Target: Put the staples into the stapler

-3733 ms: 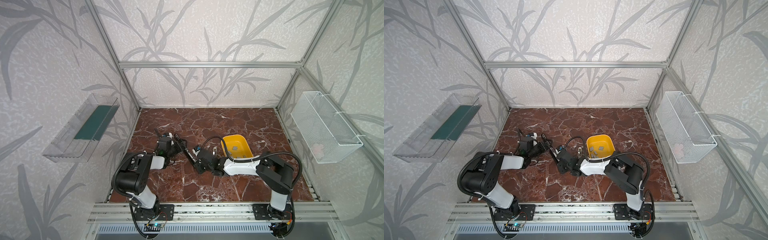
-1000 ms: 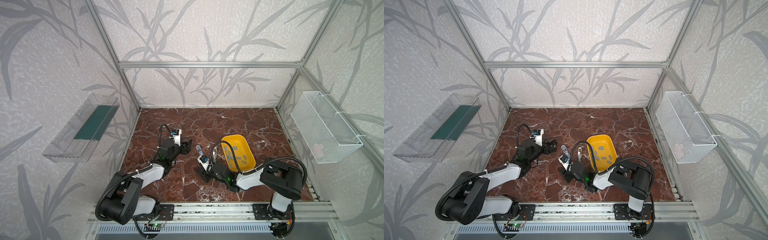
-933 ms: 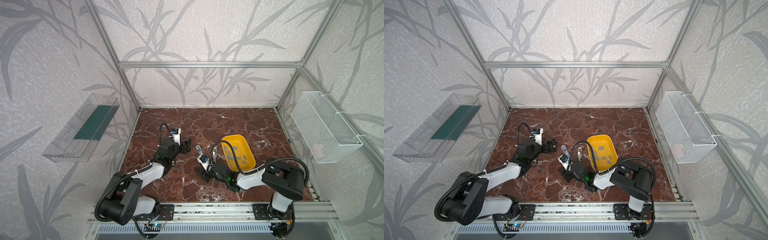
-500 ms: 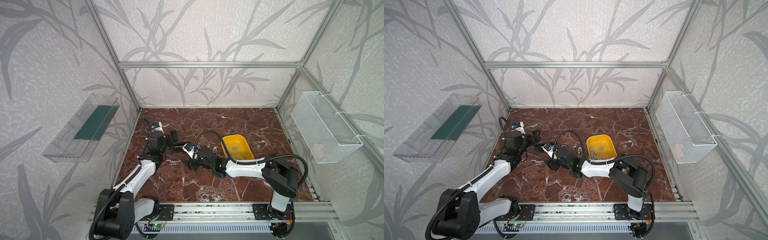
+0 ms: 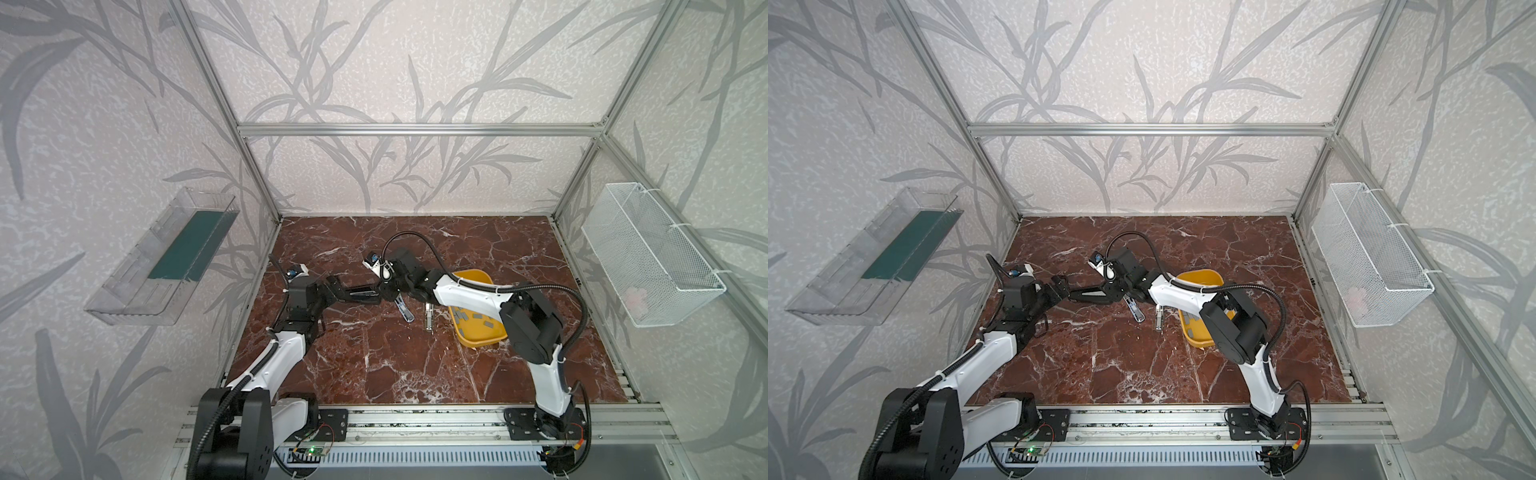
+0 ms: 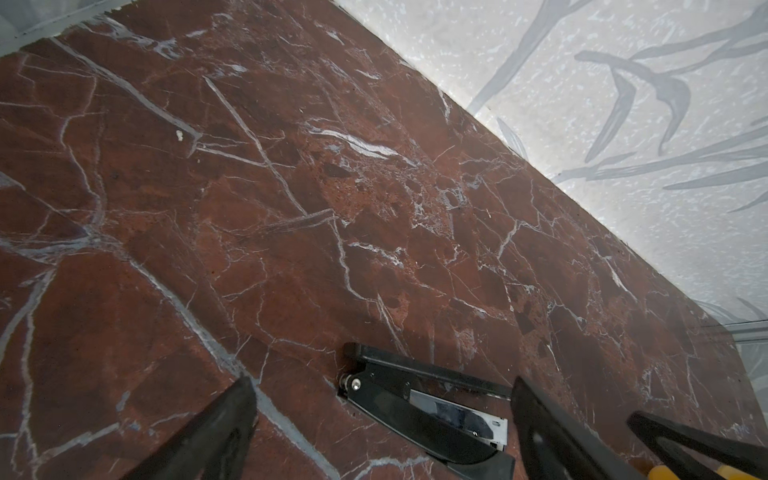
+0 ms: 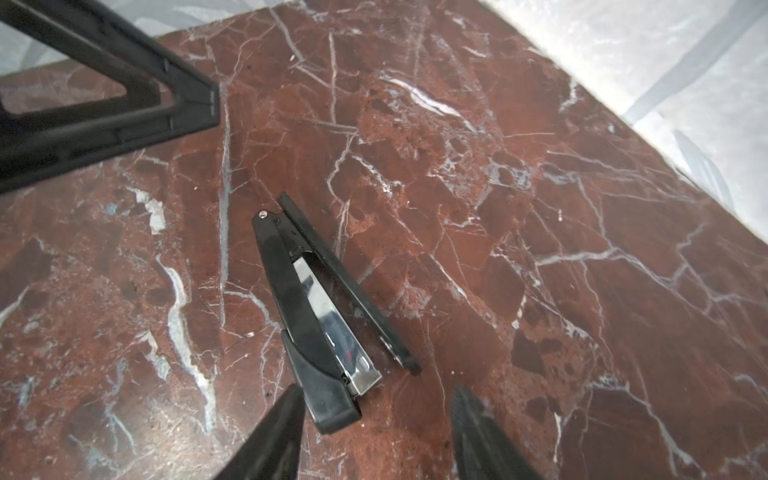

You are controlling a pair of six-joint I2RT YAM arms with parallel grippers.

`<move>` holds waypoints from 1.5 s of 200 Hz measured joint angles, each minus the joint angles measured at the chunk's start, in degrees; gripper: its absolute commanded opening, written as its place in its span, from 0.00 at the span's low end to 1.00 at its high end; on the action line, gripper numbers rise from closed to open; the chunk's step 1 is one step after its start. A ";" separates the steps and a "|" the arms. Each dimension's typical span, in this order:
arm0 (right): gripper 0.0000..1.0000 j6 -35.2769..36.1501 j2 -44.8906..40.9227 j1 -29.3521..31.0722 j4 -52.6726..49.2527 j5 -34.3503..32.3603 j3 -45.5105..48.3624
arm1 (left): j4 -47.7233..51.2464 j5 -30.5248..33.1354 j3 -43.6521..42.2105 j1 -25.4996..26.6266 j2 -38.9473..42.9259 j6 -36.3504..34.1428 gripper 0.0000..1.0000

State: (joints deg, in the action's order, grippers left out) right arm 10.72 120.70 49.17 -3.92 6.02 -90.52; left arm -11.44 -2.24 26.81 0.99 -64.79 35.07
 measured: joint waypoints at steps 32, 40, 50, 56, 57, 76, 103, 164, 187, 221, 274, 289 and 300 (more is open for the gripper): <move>0.47 4.20 6.58 -0.52 -8.24 2.95 -9.31 | -0.83 -1.05 -0.09 -0.02 0.00 0.90 0.96; 0.41 5.16 8.61 -0.55 -10.71 3.34 -12.41 | -0.96 -1.16 -0.09 -0.02 0.00 0.98 0.96; 0.37 5.92 11.34 -0.57 -13.27 3.78 -16.46 | -1.01 -1.36 -0.09 0.00 0.00 1.03 0.96; 0.36 6.38 12.79 -0.57 -14.73 4.00 -18.73 | -1.01 -1.51 -0.11 -0.02 0.02 1.03 0.96; 0.36 6.45 13.14 -0.57 -15.04 4.09 -19.26 | -1.01 -1.51 -0.11 -0.02 0.02 1.03 0.96; 0.36 7.17 17.09 -0.66 -19.47 4.74 -25.35 | -1.01 -1.73 -0.39 -0.02 0.35 1.03 0.96; 0.35 7.76 21.11 -0.79 -24.63 4.96 -31.69 | -0.92 -1.79 -0.90 -0.04 1.16 1.01 0.96; 0.19 7.50 23.98 -0.81 -30.67 4.81 -37.97 | -0.98 -2.01 -1.49 -0.04 3.72 0.98 0.96; 0.16 6.86 24.57 -0.81 -31.65 4.96 -39.26 | -0.92 -2.32 -1.60 -0.04 4.02 0.98 0.96; 0.16 5.79 26.73 -0.81 -34.14 5.05 -43.50 | -0.96 -2.49 -1.79 -0.04 4.48 0.98 0.97; 0.20 1.70 27.85 -0.72 -35.87 5.07 -45.51 | -0.87 -3.48 -1.84 -0.04 4.61 1.01 0.97; 0.21 0.31 27.85 -0.63 -35.87 4.90 -45.48 | -0.87 -3.69 -1.84 -0.04 4.61 1.01 0.97; 0.20 -0.74 27.82 -0.52 -35.65 4.68 -45.24 | -0.92 -3.82 -1.90 -0.04 4.61 1.01 0.97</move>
State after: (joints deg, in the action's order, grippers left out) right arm 9.98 148.53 48.64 -39.57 10.70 -135.76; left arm -12.36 -6.07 24.91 0.95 -60.18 36.07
